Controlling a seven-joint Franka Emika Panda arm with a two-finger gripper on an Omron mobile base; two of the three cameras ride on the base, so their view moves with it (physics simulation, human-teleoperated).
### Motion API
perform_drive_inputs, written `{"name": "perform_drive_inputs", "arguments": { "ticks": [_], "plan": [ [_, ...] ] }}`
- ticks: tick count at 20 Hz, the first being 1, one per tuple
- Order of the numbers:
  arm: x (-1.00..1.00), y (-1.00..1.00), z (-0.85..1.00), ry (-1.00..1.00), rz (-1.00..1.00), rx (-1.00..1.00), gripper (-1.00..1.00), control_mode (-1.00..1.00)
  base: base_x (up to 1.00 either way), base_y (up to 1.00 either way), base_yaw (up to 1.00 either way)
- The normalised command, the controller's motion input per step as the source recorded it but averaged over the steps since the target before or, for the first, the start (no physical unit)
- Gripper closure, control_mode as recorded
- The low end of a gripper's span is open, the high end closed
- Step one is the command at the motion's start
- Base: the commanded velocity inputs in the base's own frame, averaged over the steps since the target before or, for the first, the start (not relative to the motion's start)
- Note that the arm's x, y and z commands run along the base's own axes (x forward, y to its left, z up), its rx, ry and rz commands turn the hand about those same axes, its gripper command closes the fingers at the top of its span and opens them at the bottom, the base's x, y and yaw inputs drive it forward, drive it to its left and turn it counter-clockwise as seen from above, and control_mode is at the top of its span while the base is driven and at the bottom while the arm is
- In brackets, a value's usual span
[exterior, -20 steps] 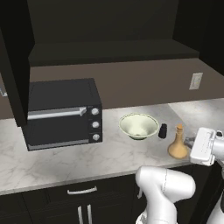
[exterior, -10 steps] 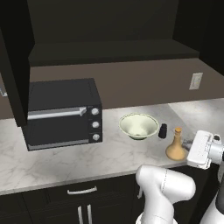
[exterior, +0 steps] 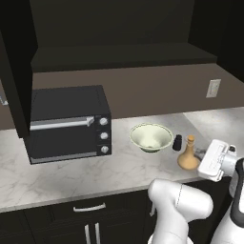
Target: Retrieve the bottle and the shaker from the cabinet and place them next to the mixing bowl on the counter. Then add garlic from the fridge to the mixing bowl.
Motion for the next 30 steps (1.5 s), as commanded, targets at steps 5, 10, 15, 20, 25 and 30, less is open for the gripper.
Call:
{"name": "perform_drive_inputs", "arguments": {
  "ticks": [5, 10, 15, 20, 25, 30],
  "plan": [
    [0.05, -0.08, -0.12, -0.02, -0.01, 0.00, 1.00, -1.00, 0.00, 0.00, 0.00],
    [0.02, -0.19, -0.11, 0.00, 0.00, 0.00, 1.00, -1.00, 0.00, 0.00, 0.00],
    [0.07, -0.16, 0.00, 0.00, 0.00, 0.00, 1.00, -1.00, 0.00, 0.00, 0.00],
    [0.19, -0.09, 0.00, 0.00, 0.01, 0.00, 1.00, -1.00, 0.00, 0.00, 0.00],
    [0.20, -0.26, 0.00, 0.00, 0.04, 0.00, 1.00, -1.00, 0.00, 0.00, 0.00],
    [0.19, -0.28, 0.00, 0.00, 0.05, 0.00, 1.00, -1.00, 0.00, 0.00, 0.00]
  ]
}}
